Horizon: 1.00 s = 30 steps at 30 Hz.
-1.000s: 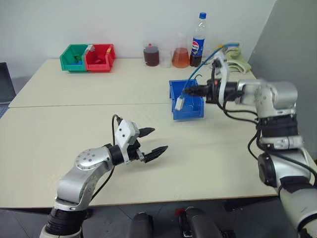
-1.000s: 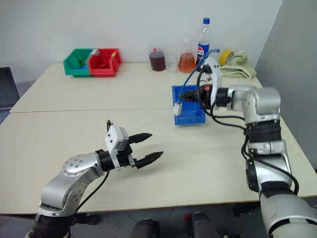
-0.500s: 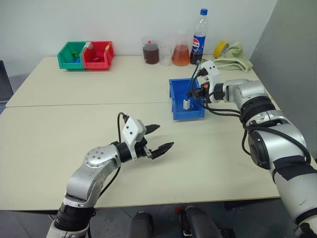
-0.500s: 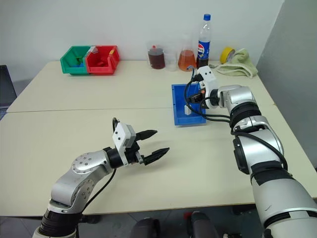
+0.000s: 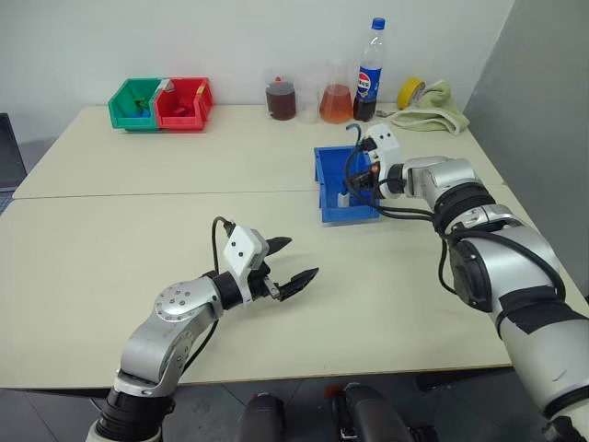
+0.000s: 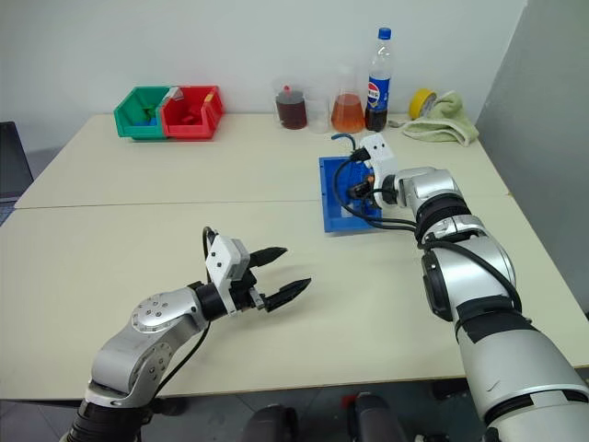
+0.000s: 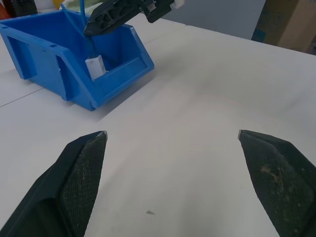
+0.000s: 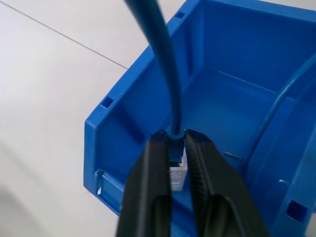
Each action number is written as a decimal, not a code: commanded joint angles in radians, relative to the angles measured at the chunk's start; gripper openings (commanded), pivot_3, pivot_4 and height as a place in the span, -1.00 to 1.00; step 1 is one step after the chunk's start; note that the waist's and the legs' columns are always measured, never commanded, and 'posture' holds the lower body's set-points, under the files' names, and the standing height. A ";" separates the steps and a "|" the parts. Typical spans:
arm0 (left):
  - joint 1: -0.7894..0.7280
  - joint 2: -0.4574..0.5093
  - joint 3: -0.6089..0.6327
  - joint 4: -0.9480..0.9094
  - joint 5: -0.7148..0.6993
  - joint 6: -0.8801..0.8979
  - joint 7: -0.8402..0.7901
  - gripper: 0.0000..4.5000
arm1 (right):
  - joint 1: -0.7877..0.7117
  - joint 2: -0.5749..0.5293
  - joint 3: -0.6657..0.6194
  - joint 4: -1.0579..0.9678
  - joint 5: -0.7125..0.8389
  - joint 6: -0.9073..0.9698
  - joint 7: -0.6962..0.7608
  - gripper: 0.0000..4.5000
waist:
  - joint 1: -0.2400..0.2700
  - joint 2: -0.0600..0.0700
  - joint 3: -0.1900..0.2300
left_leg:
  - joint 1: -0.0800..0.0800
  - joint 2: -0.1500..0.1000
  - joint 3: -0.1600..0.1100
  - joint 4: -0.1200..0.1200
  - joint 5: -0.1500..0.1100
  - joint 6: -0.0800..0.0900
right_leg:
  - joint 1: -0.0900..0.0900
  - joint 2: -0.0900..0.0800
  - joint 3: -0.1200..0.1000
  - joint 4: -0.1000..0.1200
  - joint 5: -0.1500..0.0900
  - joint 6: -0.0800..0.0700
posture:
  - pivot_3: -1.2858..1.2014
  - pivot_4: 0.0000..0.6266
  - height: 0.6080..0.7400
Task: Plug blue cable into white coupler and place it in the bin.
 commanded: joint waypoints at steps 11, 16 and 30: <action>-0.045 0.006 0.008 -0.023 -0.010 -0.004 0.001 1.00 | -0.047 -0.002 -0.090 -0.012 0.002 -0.048 -0.125 0.49 | 0.000 0.000 0.000 | 0.000 0.000 0.000 0.000 0.000 0.000 | 0.000 0.000 0.000 0.000 0.000 0.000 | 0.03 -0.52 1.00; -0.069 -0.007 -0.004 -0.009 -0.010 -0.002 0.001 1.00 | -0.062 -0.005 -0.136 -0.015 0.019 -0.078 -0.172 0.49 | 0.000 0.000 0.000 | 0.000 0.000 0.000 0.000 0.000 0.000 | 0.000 0.000 0.000 0.000 0.000 0.000 | 0.03 -0.52 1.00; -0.095 -0.018 -0.012 0.014 -0.010 -0.006 -0.002 1.00 | -0.077 -0.008 -0.240 -0.020 0.041 -0.155 -0.288 0.49 | 0.000 0.000 0.000 | 0.000 0.000 0.000 0.000 0.000 -0.001 | 0.000 0.000 0.001 0.001 0.000 -0.001 | 0.03 -0.52 1.00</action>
